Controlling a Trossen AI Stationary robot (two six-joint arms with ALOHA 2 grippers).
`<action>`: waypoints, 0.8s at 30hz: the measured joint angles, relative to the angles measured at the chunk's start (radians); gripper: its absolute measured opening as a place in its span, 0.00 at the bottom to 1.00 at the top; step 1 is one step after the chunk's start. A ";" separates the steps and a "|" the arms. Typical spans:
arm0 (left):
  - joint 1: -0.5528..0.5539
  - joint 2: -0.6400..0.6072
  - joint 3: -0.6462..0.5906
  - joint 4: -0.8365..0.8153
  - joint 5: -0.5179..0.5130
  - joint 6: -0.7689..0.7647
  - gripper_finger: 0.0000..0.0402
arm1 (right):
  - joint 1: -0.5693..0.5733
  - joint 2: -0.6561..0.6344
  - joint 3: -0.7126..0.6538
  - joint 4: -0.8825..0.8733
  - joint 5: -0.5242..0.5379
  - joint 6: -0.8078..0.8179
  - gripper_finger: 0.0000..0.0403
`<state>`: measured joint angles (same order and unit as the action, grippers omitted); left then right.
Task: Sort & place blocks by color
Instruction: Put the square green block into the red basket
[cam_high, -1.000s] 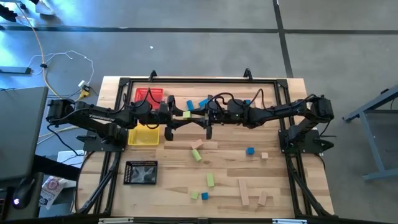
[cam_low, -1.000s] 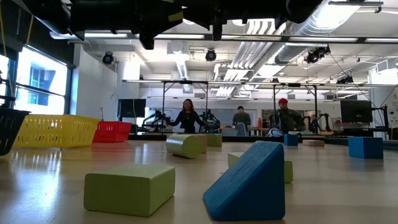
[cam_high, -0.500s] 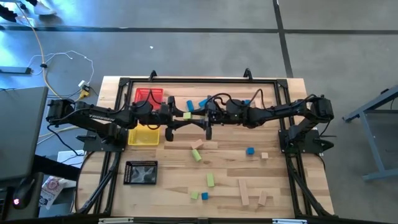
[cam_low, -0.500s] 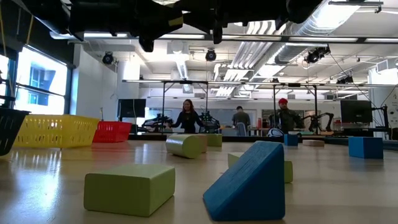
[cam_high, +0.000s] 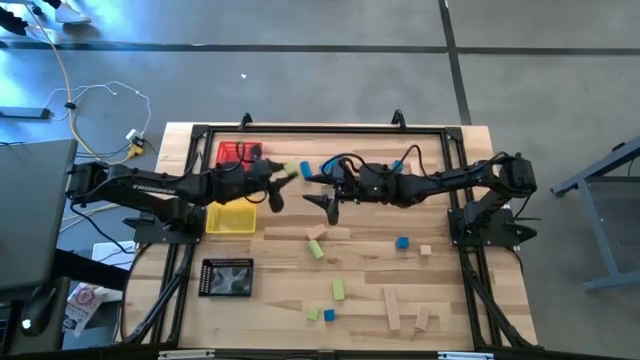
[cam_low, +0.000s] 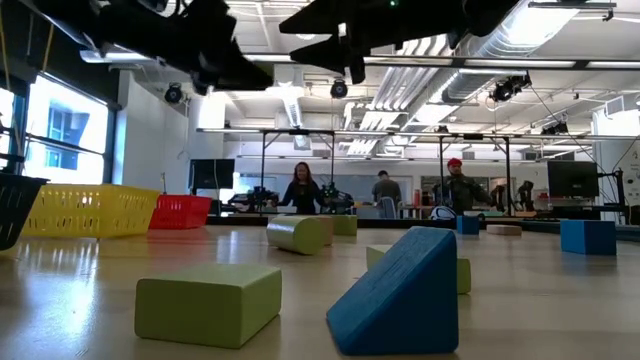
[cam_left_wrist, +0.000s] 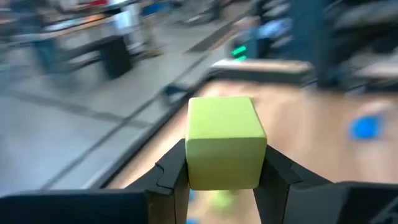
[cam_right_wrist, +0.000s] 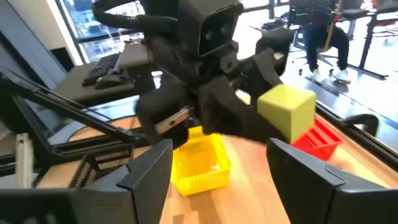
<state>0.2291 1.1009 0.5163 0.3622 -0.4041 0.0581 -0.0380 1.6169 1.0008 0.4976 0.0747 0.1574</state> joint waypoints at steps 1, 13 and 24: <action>0.000 -0.013 0.000 -0.030 -0.062 0.007 0.27 | -0.001 0.000 0.000 -0.004 0.003 0.000 0.61; 0.186 -0.082 0.000 -0.339 -0.314 -0.075 0.26 | -0.001 0.000 0.000 -0.040 0.005 -0.004 0.61; 0.424 -0.017 0.000 -0.456 -0.241 -0.159 0.27 | -0.001 0.000 -0.001 -0.076 0.007 -0.001 0.61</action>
<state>0.6533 1.0838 0.5163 -0.0939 -0.6447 -0.1009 -0.0391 1.6169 1.0000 0.4218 0.0815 0.1567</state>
